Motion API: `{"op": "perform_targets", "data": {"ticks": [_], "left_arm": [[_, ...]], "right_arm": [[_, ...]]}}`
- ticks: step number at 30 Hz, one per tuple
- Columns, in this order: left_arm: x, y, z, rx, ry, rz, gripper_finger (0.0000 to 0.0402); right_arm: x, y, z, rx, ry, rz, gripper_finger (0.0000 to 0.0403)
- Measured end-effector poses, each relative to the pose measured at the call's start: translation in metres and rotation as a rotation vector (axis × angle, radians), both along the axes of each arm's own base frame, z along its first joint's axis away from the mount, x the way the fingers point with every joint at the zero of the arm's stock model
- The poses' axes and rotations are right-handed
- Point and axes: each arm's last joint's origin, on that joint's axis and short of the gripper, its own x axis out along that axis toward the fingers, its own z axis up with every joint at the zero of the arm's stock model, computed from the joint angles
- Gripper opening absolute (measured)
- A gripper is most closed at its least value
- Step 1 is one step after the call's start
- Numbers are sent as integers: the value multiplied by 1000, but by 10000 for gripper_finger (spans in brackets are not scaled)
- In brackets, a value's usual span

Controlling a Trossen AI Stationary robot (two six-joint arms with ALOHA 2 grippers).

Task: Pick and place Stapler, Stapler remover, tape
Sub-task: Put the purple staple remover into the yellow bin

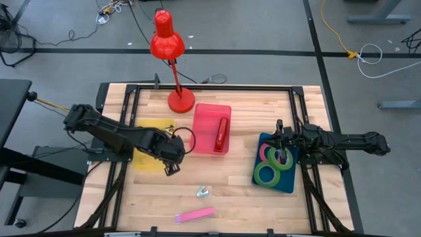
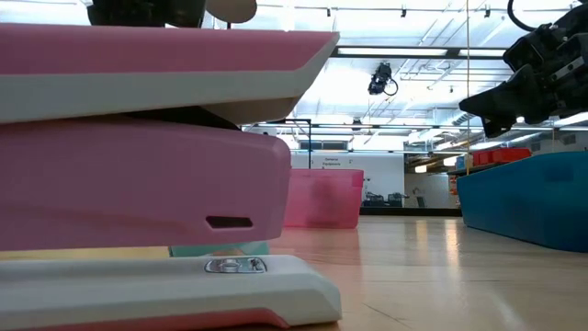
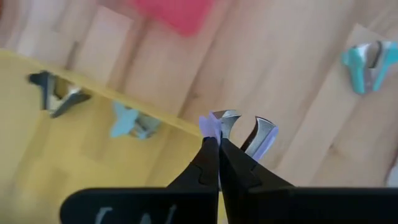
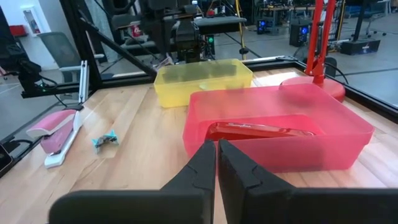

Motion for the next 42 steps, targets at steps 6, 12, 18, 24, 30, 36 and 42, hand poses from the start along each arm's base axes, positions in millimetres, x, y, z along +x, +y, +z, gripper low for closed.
{"op": "perform_targets", "data": {"ticks": [6,12,18,24,30,36,42], "left_arm": [[-7,9,3,49,40,15,0],[-11,15,4,102,58,39,0],[-11,26,4,134,78,67,0],[-12,36,4,155,115,97,0],[-13,39,4,167,122,107,0],[-15,39,-11,169,140,117,0],[-31,50,-20,130,141,150,0]], "right_arm": [[0,0,0,0,0,0,21],[0,0,0,0,0,0,21],[0,0,0,0,0,1,21],[0,0,0,0,1,0,21],[0,0,0,0,0,0,21],[0,0,0,0,0,0,21],[0,0,0,0,0,0,21]]}}
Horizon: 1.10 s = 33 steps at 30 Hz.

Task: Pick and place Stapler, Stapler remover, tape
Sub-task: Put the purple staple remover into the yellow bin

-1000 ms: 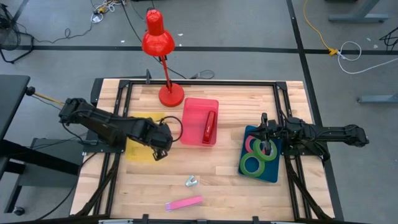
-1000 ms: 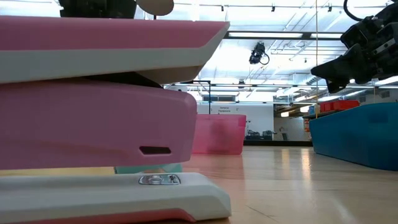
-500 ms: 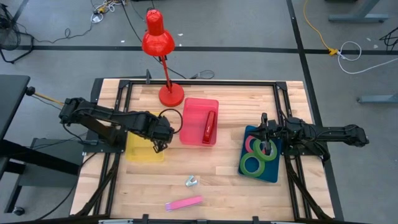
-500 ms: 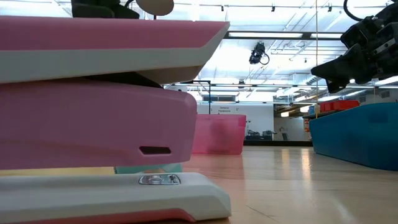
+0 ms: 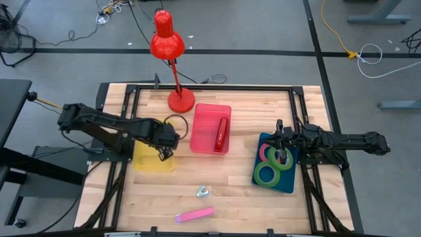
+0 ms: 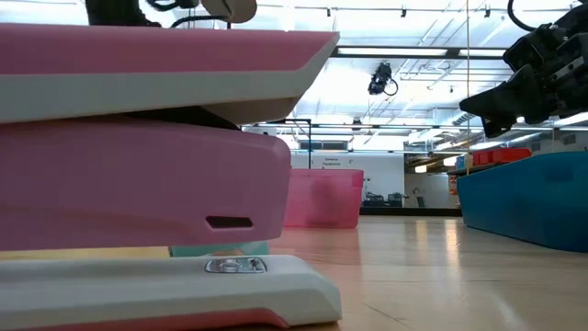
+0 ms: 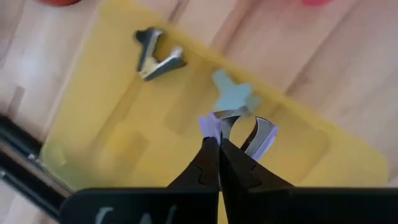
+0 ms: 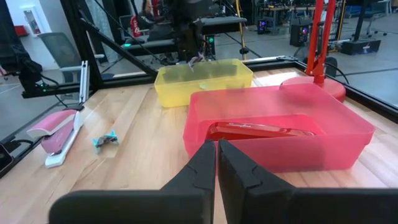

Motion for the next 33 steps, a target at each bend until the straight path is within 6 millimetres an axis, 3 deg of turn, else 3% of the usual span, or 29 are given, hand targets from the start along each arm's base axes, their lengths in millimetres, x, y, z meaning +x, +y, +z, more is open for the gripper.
{"op": "perform_targets", "data": {"ticks": [14,24,33], "left_arm": [[-44,38,-25,-5,72,109,0],[-46,61,-30,-8,69,124,0],[-45,63,-30,14,66,125,17]], "right_arm": [[0,0,0,0,0,0,21],[0,0,0,0,0,0,21],[0,0,0,0,0,0,21]]}}
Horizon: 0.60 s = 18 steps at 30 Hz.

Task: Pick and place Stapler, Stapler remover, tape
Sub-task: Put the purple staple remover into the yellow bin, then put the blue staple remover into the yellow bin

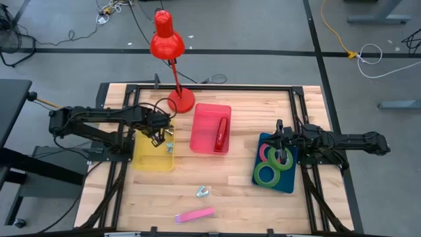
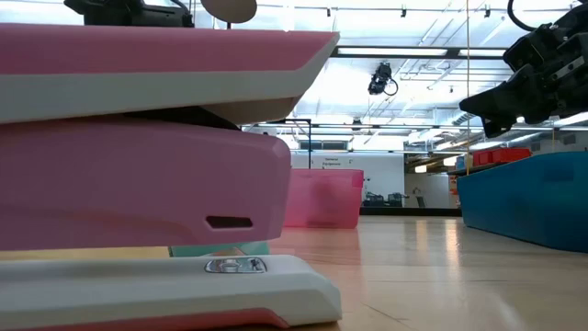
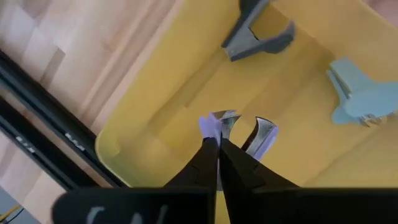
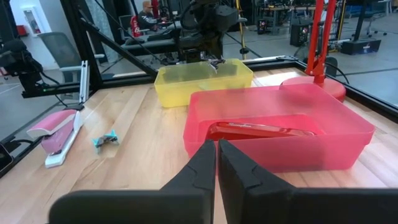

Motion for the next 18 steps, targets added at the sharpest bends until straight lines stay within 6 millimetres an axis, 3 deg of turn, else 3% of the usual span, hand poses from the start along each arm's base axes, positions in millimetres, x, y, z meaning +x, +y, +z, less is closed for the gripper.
{"op": "perform_targets", "data": {"ticks": [6,18], "left_arm": [[0,1,1,49,-5,45,61],[-1,0,0,56,-5,68,193]], "right_arm": [[0,0,0,0,0,0,21],[0,0,0,0,0,0,21]]}}
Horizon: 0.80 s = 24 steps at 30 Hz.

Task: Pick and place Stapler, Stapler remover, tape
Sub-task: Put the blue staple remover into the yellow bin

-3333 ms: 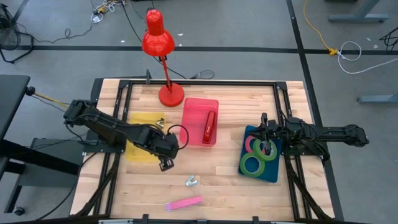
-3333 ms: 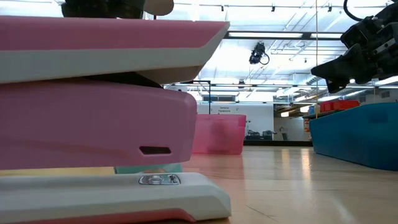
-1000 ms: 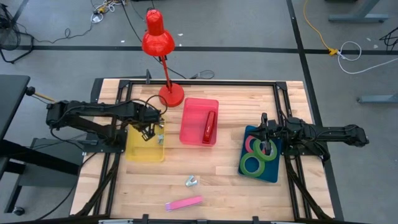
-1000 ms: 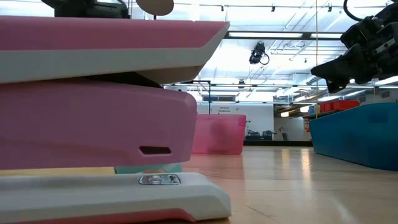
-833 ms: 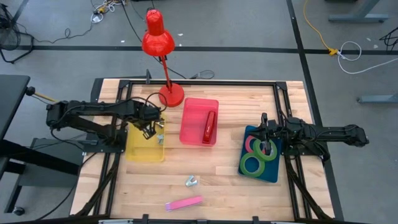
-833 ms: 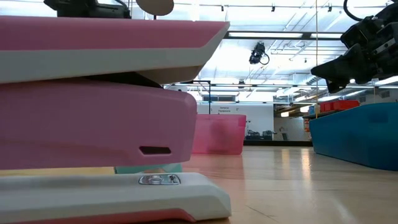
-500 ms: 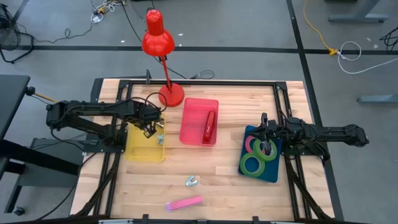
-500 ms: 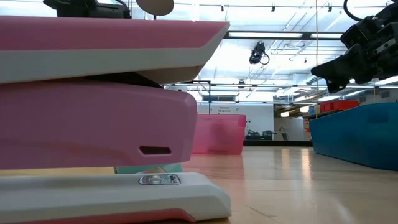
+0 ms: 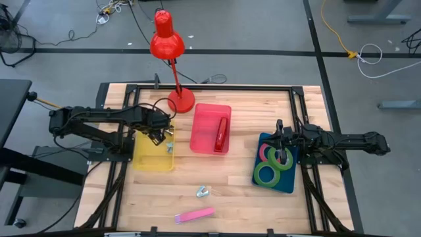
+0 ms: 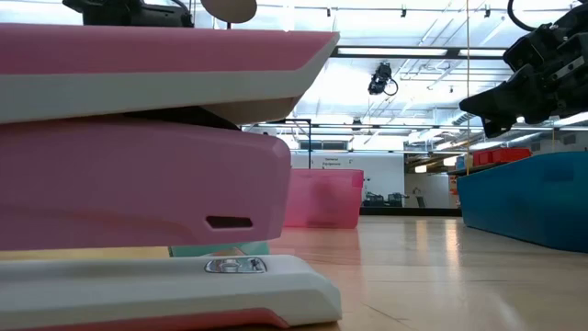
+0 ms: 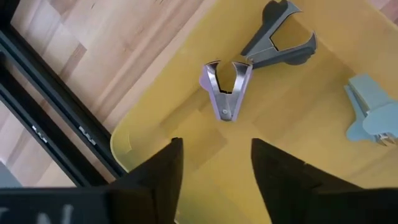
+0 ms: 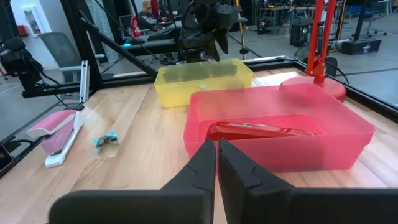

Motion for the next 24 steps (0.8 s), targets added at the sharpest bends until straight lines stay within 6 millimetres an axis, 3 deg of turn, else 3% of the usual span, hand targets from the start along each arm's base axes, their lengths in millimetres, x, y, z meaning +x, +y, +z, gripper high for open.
{"op": "perform_targets", "data": {"ticks": [7,14,24], "left_arm": [[6,-14,0,-19,-49,-50,236],[18,-29,3,-113,-171,-112,245],[33,-48,37,-122,-304,-205,245]], "right_arm": [[0,0,0,0,0,0,21],[0,0,0,0,0,0,21],[0,0,0,0,0,0,21]]}}
